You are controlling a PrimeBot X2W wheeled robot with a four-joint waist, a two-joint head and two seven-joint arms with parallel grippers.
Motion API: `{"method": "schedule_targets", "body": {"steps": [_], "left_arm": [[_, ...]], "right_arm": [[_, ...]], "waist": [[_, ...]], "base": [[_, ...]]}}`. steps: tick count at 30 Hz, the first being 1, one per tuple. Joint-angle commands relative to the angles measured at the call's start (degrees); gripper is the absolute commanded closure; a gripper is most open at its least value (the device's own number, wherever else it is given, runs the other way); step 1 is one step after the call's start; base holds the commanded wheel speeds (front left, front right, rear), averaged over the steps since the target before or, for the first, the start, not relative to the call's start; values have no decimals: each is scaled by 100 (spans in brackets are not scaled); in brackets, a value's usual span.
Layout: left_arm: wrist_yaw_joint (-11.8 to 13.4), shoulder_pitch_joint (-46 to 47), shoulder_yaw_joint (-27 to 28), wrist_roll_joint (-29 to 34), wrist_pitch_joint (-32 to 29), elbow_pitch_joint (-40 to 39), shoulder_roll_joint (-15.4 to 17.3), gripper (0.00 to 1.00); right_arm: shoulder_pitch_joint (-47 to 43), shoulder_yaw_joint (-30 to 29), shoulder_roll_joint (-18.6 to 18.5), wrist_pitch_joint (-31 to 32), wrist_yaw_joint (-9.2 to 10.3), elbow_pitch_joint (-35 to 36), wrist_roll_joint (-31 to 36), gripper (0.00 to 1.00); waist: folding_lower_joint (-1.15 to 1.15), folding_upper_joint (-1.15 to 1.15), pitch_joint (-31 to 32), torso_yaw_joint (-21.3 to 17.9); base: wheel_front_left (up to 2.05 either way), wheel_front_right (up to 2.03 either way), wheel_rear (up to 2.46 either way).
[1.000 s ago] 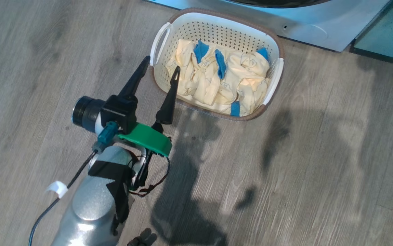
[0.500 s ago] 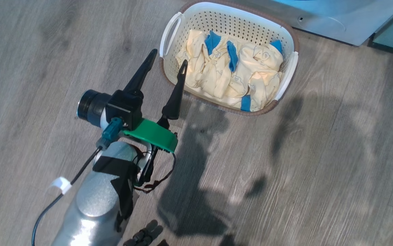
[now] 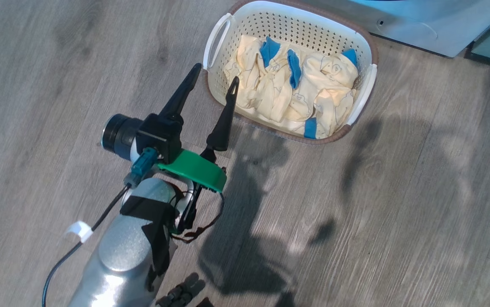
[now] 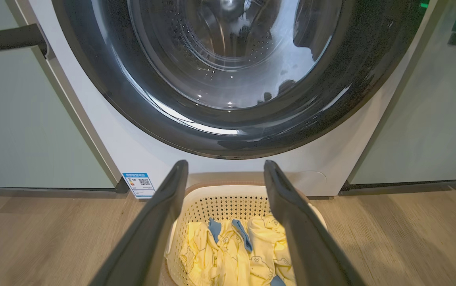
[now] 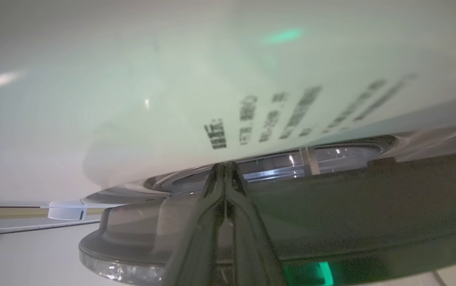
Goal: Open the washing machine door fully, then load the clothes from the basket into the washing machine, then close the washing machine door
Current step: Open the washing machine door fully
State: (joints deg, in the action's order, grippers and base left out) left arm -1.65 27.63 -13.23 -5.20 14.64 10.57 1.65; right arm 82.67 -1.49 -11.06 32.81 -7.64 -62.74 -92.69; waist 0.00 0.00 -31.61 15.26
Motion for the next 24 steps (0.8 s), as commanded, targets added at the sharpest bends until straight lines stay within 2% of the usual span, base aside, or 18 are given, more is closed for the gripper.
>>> {"method": "schedule_targets", "body": {"steps": [1, 24], "left_arm": [[59, 122, 143, -69, 36, -185, 123, 0], [128, 99, 145, -166, 36, -234, 123, 0]], "right_arm": [[243, 75, 71, 130, 15, 129, 41, 100], [-387, 248, 190, 1137, 15, 406, -40, 100]], "waist": [[0, 0, 9, 5], [0, 0, 92, -122]], "base": [[0, 0, 0], [0, 0, 0]]}}
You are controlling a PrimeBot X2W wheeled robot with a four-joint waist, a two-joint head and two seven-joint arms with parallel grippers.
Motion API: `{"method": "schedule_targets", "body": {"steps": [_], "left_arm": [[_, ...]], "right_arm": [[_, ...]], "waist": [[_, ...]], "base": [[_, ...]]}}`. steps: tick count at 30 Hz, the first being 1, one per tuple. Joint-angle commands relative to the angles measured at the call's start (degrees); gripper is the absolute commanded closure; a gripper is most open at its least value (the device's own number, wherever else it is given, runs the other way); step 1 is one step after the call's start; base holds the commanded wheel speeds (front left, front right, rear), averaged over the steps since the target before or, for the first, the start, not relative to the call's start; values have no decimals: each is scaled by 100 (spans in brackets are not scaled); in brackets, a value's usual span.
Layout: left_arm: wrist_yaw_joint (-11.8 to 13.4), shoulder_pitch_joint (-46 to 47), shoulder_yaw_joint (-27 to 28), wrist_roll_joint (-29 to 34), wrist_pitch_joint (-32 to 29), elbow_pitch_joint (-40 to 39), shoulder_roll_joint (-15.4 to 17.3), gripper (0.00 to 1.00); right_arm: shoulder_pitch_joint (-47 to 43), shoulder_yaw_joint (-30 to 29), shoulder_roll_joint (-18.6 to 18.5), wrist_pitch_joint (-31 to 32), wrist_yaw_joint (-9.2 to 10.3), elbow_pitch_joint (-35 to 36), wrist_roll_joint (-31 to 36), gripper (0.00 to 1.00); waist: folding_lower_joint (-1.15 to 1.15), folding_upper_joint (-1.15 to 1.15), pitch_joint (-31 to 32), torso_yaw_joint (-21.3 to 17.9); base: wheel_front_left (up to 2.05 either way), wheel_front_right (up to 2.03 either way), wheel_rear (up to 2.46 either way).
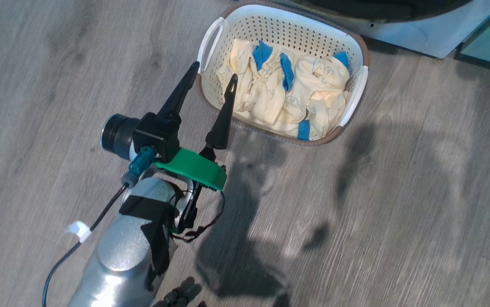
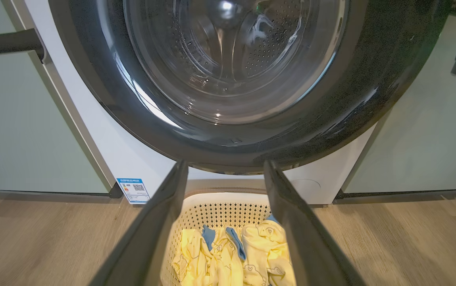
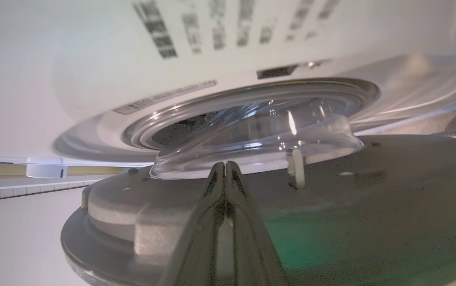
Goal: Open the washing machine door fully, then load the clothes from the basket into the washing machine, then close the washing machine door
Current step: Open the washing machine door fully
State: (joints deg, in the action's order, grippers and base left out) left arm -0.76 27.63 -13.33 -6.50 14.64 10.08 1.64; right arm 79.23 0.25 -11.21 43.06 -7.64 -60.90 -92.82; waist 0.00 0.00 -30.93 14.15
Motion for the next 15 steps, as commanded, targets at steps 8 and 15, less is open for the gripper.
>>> {"method": "schedule_targets", "body": {"steps": [8, 15], "left_arm": [[57, -10, 177, -56, 36, -154, 124, 0], [27, -137, 243, -48, 36, -104, 124, 0]], "right_arm": [[-566, 116, 359, 534, 15, 592, -162, 100], [-1094, 164, 489, 755, 15, 932, -274, 100]], "waist": [[0, 0, 186, -81], [0, 0, 399, -122]], "base": [[0, 0, 0], [0, 0, 0]]}}
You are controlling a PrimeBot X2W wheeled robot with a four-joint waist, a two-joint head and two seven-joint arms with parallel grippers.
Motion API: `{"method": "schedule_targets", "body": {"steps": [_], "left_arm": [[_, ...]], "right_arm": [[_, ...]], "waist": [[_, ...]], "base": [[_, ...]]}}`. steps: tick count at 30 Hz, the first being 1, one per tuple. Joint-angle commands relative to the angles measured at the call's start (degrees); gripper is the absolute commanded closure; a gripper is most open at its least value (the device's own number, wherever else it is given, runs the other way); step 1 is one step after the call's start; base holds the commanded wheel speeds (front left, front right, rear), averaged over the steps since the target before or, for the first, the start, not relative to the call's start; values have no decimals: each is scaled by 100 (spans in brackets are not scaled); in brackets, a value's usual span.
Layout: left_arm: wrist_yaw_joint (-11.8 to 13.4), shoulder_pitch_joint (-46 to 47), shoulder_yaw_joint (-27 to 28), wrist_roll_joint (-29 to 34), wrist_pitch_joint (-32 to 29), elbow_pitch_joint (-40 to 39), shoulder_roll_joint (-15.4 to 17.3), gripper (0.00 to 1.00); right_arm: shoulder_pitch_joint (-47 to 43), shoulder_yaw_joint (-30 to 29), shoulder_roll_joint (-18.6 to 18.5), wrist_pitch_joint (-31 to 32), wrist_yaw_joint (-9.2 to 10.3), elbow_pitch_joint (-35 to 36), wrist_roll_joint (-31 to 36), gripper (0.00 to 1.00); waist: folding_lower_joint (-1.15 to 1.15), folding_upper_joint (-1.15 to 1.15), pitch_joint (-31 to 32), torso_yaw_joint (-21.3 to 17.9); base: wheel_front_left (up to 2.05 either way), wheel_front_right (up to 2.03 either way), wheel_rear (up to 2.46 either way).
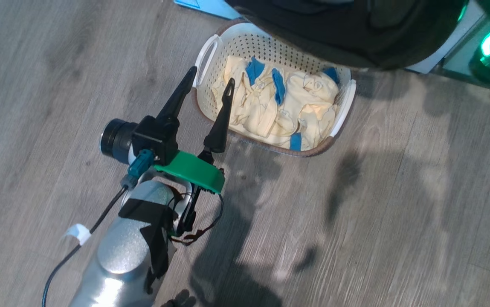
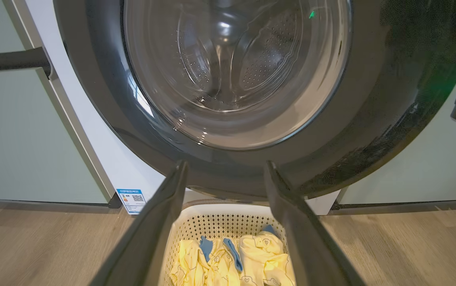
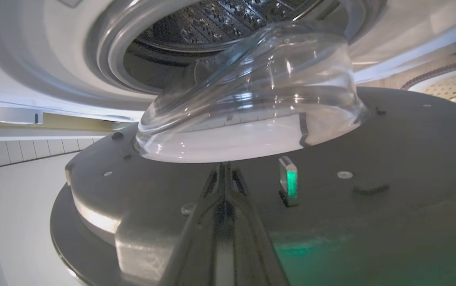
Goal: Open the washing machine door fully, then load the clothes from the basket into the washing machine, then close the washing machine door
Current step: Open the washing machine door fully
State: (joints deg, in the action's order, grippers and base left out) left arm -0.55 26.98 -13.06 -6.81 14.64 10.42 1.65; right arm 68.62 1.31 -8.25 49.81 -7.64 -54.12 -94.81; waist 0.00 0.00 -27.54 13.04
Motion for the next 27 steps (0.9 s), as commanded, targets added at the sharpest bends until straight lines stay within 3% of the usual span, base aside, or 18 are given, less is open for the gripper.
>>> {"method": "schedule_targets", "body": {"steps": [1, 15, 27], "left_arm": [[5, -90, 220, -14, 36, -131, 123, 0], [-59, -413, 353, 107, 36, -8, 123, 0], [-179, -759, 523, 227, 36, 186, 122, 0]], "right_arm": [[-106, 76, 213, 112, 15, 309, -86, 100], [-1212, 395, 459, 393, 15, 990, -354, 100], [-1917, 1061, 534, 304, 15, 1027, -918, 100]], "waist": [[0, 0, 87, -14], [0, 0, 624, -68], [0, 0, 1239, -98]], "base": [[0, 0, 0], [0, 0, 0], [0, 0, 0]]}}
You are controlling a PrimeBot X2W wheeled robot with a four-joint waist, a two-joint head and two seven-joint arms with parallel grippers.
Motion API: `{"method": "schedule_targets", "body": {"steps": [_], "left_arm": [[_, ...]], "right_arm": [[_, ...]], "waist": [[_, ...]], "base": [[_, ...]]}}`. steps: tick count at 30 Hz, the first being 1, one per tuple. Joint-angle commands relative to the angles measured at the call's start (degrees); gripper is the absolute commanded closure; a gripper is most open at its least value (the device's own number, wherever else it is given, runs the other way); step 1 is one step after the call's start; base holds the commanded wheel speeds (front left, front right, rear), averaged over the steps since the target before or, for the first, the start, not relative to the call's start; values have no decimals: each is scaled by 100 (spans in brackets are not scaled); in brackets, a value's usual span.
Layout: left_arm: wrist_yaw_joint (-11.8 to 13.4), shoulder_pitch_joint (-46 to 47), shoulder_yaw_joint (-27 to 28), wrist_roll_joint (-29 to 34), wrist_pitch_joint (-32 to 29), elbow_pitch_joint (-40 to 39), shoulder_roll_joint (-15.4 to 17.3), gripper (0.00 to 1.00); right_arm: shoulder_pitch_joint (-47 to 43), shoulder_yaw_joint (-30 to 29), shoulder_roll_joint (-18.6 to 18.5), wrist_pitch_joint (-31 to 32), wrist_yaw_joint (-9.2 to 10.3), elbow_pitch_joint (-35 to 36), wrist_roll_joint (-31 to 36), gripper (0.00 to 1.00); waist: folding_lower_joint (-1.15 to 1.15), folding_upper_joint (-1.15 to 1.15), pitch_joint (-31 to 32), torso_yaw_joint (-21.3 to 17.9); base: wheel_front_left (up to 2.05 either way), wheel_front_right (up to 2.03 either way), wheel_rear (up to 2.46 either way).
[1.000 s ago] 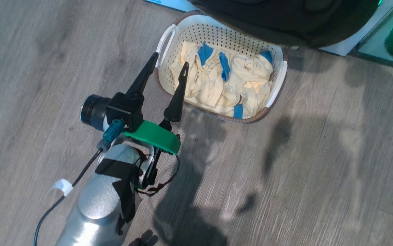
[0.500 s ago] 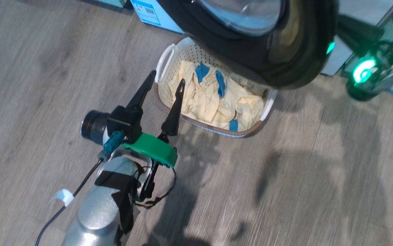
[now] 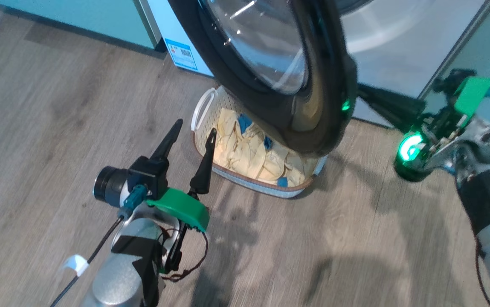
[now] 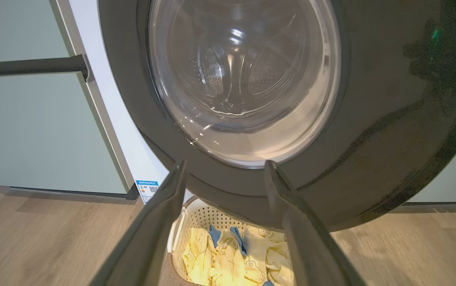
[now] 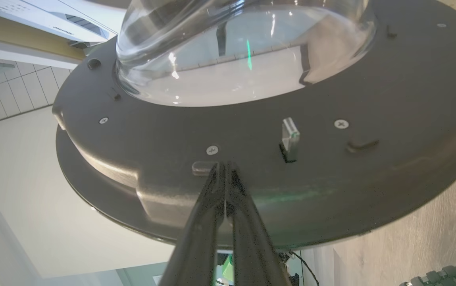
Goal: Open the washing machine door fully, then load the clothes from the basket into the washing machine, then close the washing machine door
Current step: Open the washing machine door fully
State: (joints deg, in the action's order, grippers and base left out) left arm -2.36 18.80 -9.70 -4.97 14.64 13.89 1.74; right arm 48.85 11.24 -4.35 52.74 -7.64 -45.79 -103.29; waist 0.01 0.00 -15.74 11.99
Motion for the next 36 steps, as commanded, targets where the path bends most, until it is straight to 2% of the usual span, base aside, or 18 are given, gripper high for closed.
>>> {"method": "schedule_targets", "body": {"steps": [1, 11, 21, 30, 36], "left_arm": [[-6, 38, 180, 45, 36, -150, 114, 0], [-28, -130, 76, 42, 36, -93, 114, 0], [-34, -157, 90, 76, 36, -93, 114, 0], [-33, -147, 149, 93, 36, -104, 114, 0], [-37, -148, 273, 84, 36, -92, 120, 0]], "right_arm": [[22, 180, 144, -21, 15, 204, -150, 100], [-259, 1145, 146, -404, 15, 355, -902, 100], [-359, 1687, 146, -663, 15, 496, -1382, 100], [-330, 1763, 131, -983, 15, 544, -1477, 100], [-397, 1232, -46, -2167, 15, 910, -1178, 100]], "waist": [[-1, 0, 102, 15], [-1, 0, 380, 120], [-1, 0, 466, 130], [-1, 0, 445, 68], [-1, 0, 431, -85]], "base": [[0, 0, 0], [0, 0, 0], [0, 0, 0], [0, 0, 0], [0, 0, 0]]}}
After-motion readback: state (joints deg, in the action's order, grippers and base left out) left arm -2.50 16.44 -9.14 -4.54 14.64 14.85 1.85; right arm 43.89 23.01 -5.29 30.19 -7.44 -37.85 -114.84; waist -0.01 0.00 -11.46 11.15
